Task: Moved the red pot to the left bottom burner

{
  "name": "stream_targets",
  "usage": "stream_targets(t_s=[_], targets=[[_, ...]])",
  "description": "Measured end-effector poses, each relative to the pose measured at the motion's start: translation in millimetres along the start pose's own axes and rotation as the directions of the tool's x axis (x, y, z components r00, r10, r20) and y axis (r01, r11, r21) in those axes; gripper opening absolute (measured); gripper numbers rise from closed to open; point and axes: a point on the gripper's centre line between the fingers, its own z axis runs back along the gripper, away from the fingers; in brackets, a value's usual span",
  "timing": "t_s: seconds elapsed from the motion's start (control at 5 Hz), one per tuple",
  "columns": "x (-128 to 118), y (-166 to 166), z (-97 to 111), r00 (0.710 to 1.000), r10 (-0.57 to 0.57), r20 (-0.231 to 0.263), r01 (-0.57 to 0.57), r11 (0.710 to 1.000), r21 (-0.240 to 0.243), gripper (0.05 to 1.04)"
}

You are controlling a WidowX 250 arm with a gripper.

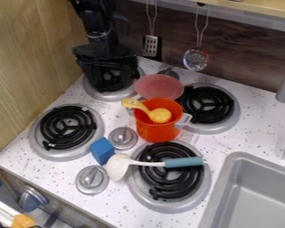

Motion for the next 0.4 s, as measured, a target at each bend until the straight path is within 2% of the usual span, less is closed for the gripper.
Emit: stream_targets(t_s=[0.2,0.4], targets=[[-6.0,-0.3,-8.0,0.999,-0.007,-0.034,0.007,1.000,-0.003,1.000],[-17.2,-21.8,-6.3,0.976,-0.200,-0.088,0.194,0.978,-0.079,1.001]])
